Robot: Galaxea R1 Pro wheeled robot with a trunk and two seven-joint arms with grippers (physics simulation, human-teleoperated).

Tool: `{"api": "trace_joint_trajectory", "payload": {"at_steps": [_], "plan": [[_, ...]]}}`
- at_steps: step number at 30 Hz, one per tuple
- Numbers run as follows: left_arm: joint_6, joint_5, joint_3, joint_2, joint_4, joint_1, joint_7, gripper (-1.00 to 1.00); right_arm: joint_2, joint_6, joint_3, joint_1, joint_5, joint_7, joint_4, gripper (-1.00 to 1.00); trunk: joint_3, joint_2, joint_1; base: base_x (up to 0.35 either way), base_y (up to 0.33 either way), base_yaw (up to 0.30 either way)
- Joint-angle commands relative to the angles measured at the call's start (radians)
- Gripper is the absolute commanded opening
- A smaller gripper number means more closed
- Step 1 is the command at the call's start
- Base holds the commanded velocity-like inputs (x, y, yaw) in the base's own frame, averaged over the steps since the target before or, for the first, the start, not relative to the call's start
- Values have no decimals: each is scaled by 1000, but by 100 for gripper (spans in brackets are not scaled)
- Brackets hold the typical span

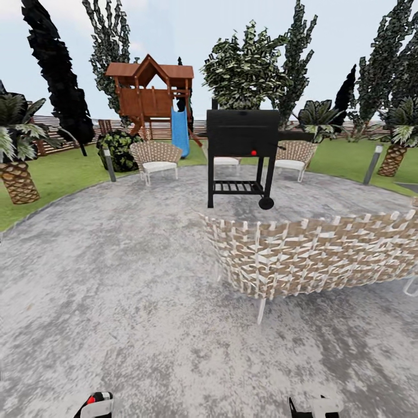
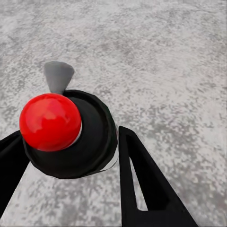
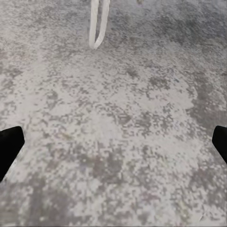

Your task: Pick up the pesticide atomizer in the garden and spray insectifuge to fully cover both potted plants in the garden.

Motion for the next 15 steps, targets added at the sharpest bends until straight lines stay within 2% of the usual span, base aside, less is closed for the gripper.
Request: {"api": "trace_joint_trajectory", "payload": {"at_steps": [1, 15], "plan": [[-3, 5, -8, 1, 0, -1, 6, -100, 0, -2, 0, -1, 10, -9, 1, 100, -1, 0, 0, 155, 307, 0], [-2, 5, -8, 1, 0, -1, 6, -100, 0, -2, 0, -1, 10, -9, 1, 100, -1, 0, 0, 155, 307, 0]]}}
